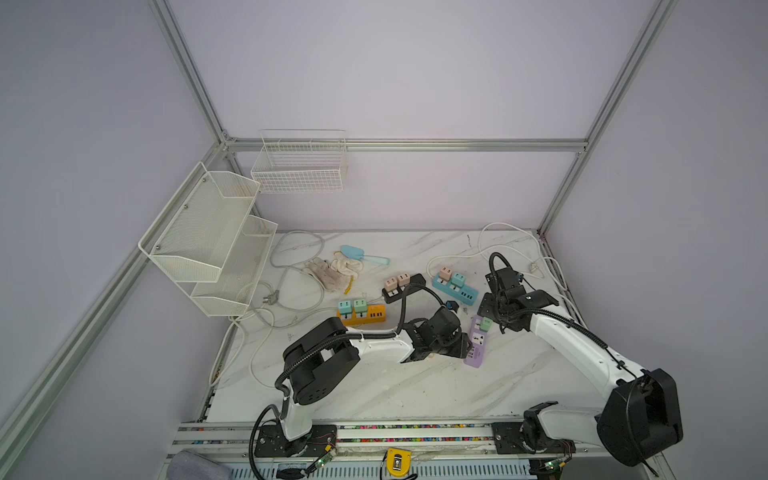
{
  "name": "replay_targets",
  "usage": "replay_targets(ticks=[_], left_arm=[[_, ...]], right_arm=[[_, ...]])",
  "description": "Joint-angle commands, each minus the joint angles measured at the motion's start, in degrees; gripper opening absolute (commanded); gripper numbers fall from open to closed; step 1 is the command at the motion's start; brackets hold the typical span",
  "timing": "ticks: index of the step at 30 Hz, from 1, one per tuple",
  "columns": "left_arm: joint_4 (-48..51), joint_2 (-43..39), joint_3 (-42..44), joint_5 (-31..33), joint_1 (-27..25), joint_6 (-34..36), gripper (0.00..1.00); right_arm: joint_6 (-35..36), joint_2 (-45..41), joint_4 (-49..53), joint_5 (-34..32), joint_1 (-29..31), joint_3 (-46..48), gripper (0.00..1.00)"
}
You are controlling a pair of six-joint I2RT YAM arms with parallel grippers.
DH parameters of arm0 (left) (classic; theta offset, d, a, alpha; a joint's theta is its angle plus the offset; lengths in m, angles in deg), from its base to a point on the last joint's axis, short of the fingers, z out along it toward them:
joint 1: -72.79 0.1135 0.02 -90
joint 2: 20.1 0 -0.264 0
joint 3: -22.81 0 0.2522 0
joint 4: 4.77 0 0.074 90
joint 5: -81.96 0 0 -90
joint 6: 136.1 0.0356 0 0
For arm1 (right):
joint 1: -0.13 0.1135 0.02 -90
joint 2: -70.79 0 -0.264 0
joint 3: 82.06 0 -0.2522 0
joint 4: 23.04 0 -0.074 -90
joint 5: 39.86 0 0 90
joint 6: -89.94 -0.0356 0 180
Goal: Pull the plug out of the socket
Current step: 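Move the right gripper over the green adapter while the left gripper returns to the strip, then close the right gripper on the green adapter while the left gripper holds the strip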
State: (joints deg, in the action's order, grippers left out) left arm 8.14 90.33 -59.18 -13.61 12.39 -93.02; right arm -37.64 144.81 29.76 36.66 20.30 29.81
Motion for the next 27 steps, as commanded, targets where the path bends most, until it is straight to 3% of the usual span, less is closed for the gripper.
replay_targets(ticks=[1,27], left_arm=[[-1.87,1.16,-6.13,0.55,-0.07,0.41,0.48],[-6.66,9.94,-7.51,-2.98,-1.58,-0.28,0.37]], right_arm=[[1.48,0.11,-2.99,1.81,-0.58,1.81,0.72],[2.91,9.00,-7.21,5.35,-1.00,4.25,0.60]])
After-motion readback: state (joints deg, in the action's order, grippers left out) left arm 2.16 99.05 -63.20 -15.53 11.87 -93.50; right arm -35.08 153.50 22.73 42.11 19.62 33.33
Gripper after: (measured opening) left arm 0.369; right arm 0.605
